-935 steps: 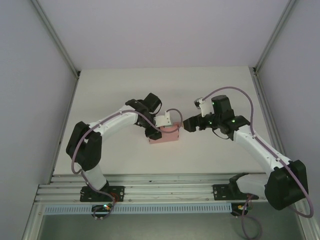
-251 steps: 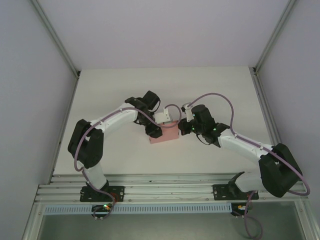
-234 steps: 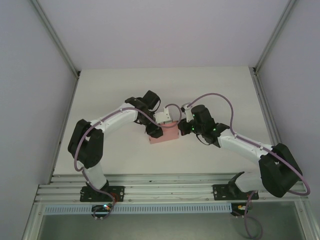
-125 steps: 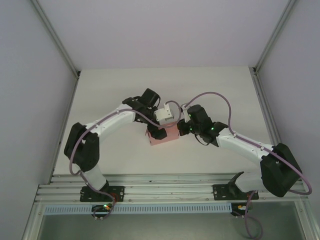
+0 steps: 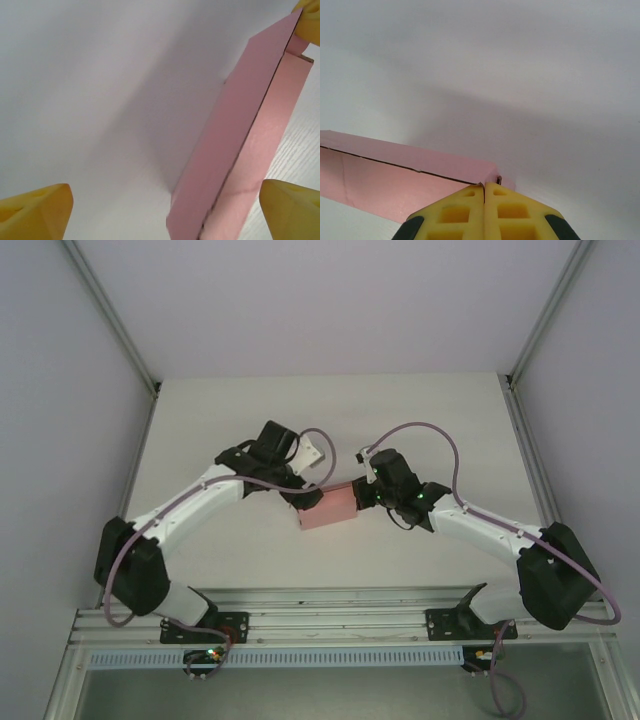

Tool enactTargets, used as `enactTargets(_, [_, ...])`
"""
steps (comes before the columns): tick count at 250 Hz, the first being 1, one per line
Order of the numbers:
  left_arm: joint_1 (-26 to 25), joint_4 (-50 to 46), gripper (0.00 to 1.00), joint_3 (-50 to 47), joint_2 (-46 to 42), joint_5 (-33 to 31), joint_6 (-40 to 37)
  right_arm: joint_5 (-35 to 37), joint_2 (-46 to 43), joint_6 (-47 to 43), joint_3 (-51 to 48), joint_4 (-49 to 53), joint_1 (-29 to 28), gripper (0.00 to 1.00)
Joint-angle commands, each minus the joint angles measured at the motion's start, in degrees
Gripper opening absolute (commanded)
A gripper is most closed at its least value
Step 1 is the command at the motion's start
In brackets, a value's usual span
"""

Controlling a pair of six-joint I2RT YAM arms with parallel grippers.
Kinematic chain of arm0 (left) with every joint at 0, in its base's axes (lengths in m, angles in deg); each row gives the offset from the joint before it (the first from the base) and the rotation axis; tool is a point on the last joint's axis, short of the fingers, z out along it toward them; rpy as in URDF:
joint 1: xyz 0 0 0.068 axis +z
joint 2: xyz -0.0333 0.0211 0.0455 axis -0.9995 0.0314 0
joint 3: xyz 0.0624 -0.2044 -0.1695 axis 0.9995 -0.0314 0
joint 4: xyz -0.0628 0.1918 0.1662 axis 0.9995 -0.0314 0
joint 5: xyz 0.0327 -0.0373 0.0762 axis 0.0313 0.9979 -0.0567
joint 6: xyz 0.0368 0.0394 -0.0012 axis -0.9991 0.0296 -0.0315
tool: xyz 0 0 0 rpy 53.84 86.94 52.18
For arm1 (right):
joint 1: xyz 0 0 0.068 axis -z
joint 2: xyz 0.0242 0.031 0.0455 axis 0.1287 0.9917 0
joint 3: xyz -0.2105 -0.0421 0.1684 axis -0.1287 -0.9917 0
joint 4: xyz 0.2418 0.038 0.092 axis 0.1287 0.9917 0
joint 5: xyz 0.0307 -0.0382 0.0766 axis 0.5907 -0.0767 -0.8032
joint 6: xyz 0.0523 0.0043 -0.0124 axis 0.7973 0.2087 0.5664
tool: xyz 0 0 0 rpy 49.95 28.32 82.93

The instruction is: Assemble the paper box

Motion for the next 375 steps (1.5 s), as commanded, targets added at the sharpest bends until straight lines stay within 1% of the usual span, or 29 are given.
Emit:
enactTargets(1, [-0.43,-3.82,0.89,-2.34,-5.7,-3.61,11.94,0.83,1.13,-0.04,-0.79,2.37,-0.65,0.0])
enactTargets(19, [-1.1,-4.26,0.83,-3.98,-7.92,-4.49,15.82,1.06,1.13,0.13,-1.42,1.76,-0.92,0.0])
enactTargets(39, [-1.54,-4.88,0.67,-4.7,-8.83,-4.01,19.3,1.53,1.13,0.49,-1.55,1.57,-1.3,0.0])
enactTargets(72, [-2.69,-5.71,0.57,-5.11,-9.16,-5.67,21.88,2.11,1.13,0.59,-0.95,2.06,-1.7,0.0])
enactTargets(77, [-2.81,-5.72,0.55,-5.34,-9.1,-5.57,21.98,2.13,2.53,0.42,-0.68,2.34,-1.74,0.0])
enactTargets(96, [-2.89,-6.38,0.49,-5.11,-8.38,-4.92,22.5,2.49,2.99,0.63,0.03,3.45,-1.79,0.0])
enactTargets(106, [-3.08,-7.08,0.48,-4.68,-7.8,-4.72,22.19,2.44,2.88,0.44,0.03,3.59,-1.91,0.0])
enactTargets(134, [-3.16,-7.41,0.43,-4.14,-6.34,-6.8,21.92,2.72,2.28,0.51,-0.55,3.09,-1.96,0.0])
enactTargets(158, [-2.9,-7.61,0.4,-3.65,-4.64,-4.99,21.4,2.38,2.17,0.53,-0.58,3.22,-2.04,0.0])
enactTargets(195, [-2.72,-8.74,0.34,-2.17,-2.09,-6.19,21.37,2.62,2.26,0.61,-0.5,3.4,-2.18,0.0])
enactTargets(221, [-2.57,-8.95,0.26,-1.61,-1.25,-6.34,21.66,2.37,2.27,0.48,-0.33,3.49,-2.15,0.0])
enactTargets(241, [-2.62,-9.21,0.25,-1.23,-1.45,-5.88,21.92,2.41,2.36,0.29,-0.13,3.75,-2.27,0.0])
enactTargets(277, [-2.55,-9.35,0.29,-1.2,-2.41,-6.77,21.97,2.46,2.47,0.11,-0.03,3.98,-2.22,0.0])
enactTargets(297, [-2.14,-9.82,0.29,-1.22,-2.21,-7.44,21.94,2.46,2.39,0.11,0.04,3.89,-2.25,0.0])
enactTargets(316, [-1.78,-9.71,0.24,-1.28,-1.71,-8.28,22.25,2.46,2.33,0.03,-0.02,3.91,-2.3,0.0])
enactTargets(328, [-1.7,-9.22,0.2,-1.52,-1.47,-8.24,22.17,2.64,2.27,0.01,0.01,4.08,-2.31,0.0])
enactTargets(363, [-1.71,-8.14,0.01,-1.09,-0.91,-6.81,22.91,3.22,2.37,0.15,-0.05,4.03,-2.49,0.0])
enactTargets(375, [-1.7,-8.18,0.0,-0.72,-0.64,-6.18,23.33,3.88,2.37,0.13,-0.05,4.02,-2.78,0.0])
